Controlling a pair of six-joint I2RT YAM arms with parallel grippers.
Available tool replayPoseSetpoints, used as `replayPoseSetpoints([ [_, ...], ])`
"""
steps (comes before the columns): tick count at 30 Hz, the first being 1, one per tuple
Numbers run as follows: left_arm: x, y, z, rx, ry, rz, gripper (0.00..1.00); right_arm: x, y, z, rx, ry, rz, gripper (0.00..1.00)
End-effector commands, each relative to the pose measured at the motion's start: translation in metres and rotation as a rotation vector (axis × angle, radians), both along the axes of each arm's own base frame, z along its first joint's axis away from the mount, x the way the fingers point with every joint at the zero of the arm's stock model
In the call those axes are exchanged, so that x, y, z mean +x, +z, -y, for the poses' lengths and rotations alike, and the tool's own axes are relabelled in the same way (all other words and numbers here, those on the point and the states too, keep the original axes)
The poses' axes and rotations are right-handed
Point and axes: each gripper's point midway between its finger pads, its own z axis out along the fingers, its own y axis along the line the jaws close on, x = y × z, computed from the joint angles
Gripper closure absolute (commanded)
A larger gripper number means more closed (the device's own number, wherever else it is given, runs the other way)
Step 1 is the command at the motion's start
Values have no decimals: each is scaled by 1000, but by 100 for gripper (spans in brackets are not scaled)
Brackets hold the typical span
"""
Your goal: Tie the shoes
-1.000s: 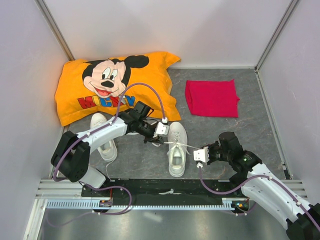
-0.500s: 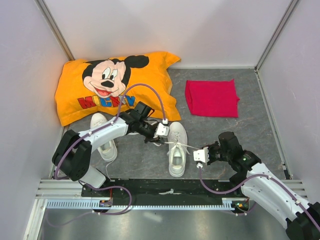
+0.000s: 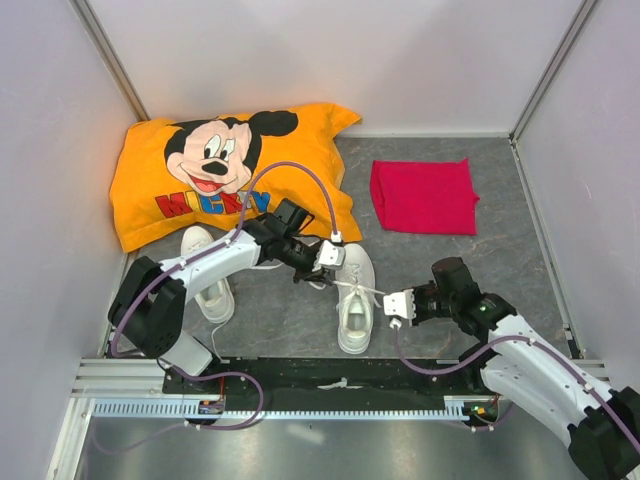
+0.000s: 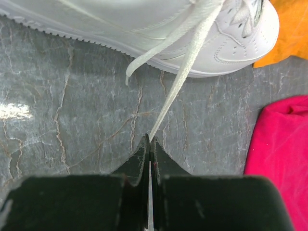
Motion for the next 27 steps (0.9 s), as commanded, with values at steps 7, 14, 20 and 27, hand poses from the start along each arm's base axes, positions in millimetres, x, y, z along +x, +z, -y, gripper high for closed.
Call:
replayPoseSetpoints([
  [7,14,38,20,11,192,-109,66,30,49,-14,53,-90,-43,48],
  [14,24,100,11,-75,338,-82,24,37,113,-24,179,-168,-49,2],
  [20,58,161,-23,-87,647,-156,2,56,171,-22,327,-398,-82,2],
  [27,85,167,-106,-70,1004,-393,1,81,184,11,376,-759,-167,2],
])
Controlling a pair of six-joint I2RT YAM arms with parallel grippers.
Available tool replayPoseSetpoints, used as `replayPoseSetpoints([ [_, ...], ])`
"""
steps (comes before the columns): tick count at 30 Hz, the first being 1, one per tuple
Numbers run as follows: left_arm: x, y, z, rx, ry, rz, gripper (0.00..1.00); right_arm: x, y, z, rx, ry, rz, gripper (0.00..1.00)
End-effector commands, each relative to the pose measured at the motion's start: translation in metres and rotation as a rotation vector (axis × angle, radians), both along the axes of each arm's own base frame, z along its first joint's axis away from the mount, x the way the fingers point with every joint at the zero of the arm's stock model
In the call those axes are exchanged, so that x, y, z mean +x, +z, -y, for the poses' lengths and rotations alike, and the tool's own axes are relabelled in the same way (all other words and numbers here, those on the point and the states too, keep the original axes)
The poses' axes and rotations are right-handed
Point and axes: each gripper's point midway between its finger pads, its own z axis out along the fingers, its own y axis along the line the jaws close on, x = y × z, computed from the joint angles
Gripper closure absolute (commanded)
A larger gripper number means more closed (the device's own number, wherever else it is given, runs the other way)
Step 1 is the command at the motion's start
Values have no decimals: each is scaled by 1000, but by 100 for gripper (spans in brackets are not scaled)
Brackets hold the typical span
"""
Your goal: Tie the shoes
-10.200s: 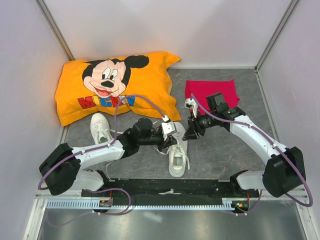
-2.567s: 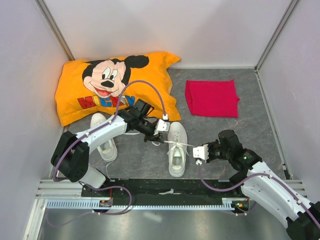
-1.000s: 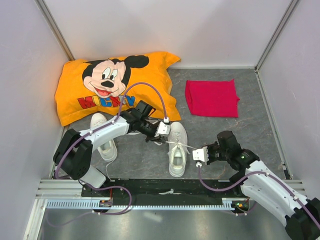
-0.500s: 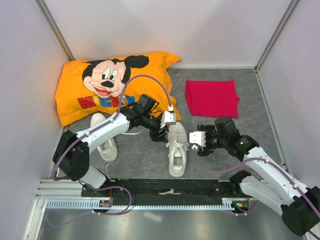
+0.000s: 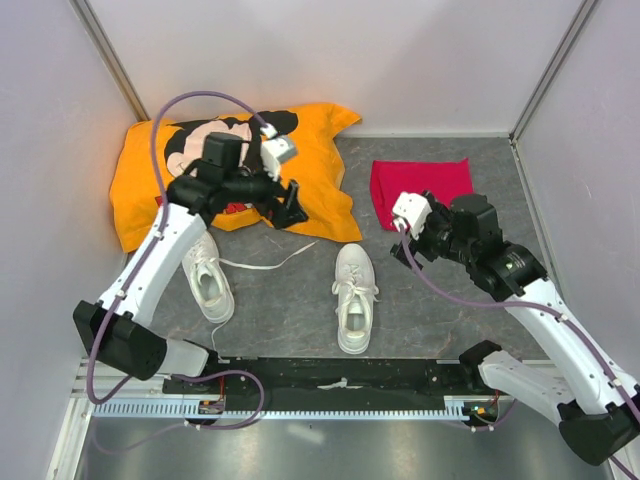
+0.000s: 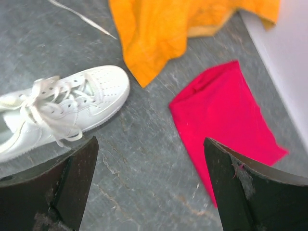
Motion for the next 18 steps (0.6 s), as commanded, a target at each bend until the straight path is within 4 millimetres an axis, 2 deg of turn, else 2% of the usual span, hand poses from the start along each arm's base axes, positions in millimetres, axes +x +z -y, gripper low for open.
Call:
replayPoseSetpoints([
  [1,-9,-8,-52,-19,232,-233,1,13,-5,31,66,-294,-154,2],
  [4,-8,-17,-83,-12,374,-259,1,11,-22,43,120,-379,-255,2],
  [9,-26,-41,-103,29,485,-267,1,-3,-53,50,235,-503,-441,2],
  [10,-32,-55,-106,45,500,-287,1,-5,-57,51,230,-508,-449,2],
  [12,-36,-58,-112,45,522,-254,1,-1,-55,59,240,-575,-432,2],
  [13,-42,-70,-114,49,549,-290,1,1,-53,62,239,-593,-424,2],
  [16,-48,-82,-122,68,595,-294,1,2,-44,61,272,-606,-407,2],
  [18,-50,-82,-125,58,605,-285,1,4,-42,60,284,-607,-403,2],
])
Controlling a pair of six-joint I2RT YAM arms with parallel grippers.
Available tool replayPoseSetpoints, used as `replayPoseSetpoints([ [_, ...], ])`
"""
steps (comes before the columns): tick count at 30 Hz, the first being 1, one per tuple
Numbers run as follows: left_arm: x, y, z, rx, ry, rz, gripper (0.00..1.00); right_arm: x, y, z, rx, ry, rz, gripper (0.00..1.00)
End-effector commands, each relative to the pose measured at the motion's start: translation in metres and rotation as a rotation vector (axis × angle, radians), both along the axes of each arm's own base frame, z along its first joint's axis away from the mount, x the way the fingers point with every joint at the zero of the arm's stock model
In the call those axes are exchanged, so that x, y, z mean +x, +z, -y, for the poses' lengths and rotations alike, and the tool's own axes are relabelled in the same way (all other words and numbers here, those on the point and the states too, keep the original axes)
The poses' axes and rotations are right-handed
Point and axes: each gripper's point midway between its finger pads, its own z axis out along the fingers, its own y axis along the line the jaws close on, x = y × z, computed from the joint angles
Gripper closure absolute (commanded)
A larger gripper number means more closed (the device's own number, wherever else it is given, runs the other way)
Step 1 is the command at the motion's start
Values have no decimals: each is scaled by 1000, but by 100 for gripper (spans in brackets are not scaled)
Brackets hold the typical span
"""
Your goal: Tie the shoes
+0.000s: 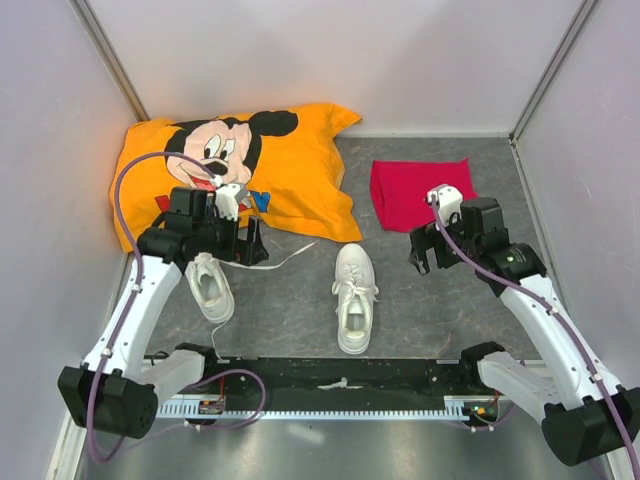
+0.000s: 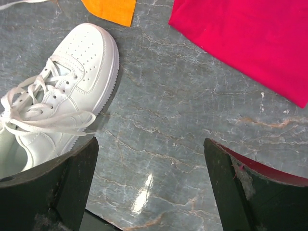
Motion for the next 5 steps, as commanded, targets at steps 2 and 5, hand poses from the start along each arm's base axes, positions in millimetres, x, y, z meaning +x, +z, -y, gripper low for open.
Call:
replayPoseSetpoints([
  [2,4,2,-11,-7,103,33,1,8,21,1,64,-82,52,2],
  [5,6,5,-14,-7,115,45,1,9,21,-1,68,-79,53,2],
])
